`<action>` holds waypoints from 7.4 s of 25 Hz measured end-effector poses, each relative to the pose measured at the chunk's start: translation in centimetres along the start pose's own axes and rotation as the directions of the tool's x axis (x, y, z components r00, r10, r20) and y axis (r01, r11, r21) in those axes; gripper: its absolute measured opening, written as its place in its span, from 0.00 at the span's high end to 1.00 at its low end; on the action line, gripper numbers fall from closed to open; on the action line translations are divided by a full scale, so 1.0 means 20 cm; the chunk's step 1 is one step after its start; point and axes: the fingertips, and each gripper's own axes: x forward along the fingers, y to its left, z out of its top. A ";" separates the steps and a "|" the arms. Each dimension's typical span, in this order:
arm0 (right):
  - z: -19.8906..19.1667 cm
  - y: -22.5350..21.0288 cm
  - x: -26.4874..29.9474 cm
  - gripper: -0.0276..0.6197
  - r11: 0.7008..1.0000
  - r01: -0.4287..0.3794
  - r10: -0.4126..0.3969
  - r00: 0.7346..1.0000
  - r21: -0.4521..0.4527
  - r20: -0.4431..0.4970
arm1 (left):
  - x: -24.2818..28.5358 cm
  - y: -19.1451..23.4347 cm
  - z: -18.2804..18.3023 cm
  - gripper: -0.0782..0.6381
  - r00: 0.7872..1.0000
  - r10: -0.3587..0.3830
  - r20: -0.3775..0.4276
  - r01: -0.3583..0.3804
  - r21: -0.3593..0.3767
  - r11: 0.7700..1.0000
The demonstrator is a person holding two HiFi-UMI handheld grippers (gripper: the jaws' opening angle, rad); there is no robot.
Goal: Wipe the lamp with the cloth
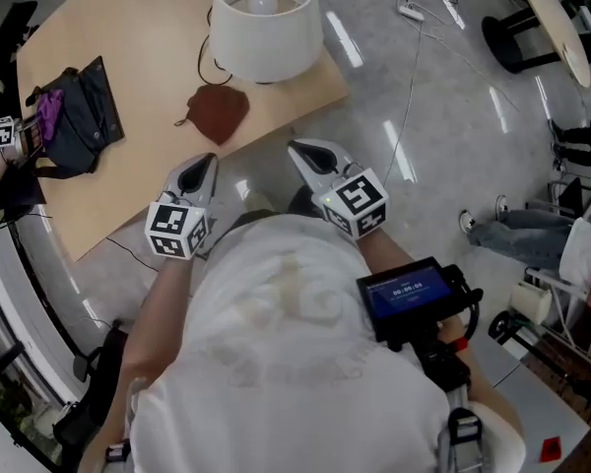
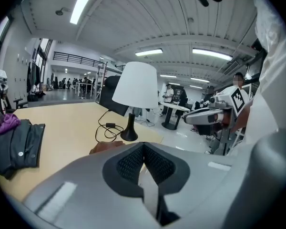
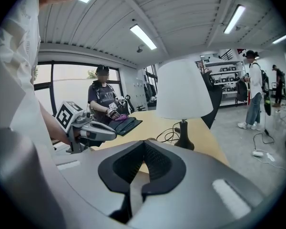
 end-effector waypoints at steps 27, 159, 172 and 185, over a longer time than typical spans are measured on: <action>0.01 -0.43 0.00 0.94 0.989 0.037 -0.038 0.999 0.142 0.003 | 0.60 0.50 -0.27 0.66 0.936 0.105 -0.335 -0.092 0.054 0.994; 0.47 -0.60 -0.07 0.94 0.948 0.287 -0.308 0.936 0.138 0.169 | 0.69 0.58 0.83 0.72 0.997 -0.076 0.035 0.076 -0.018 0.997; 0.50 -0.60 -0.09 0.94 0.934 0.332 -0.352 0.920 0.131 0.172 | 0.64 0.58 1.17 0.73 0.966 -0.231 0.117 0.229 0.032 0.973; 0.48 -0.60 -0.19 0.94 0.895 0.412 -0.437 0.885 0.170 0.161 | 0.72 0.37 1.52 0.73 0.930 -0.361 0.074 0.347 0.155 0.925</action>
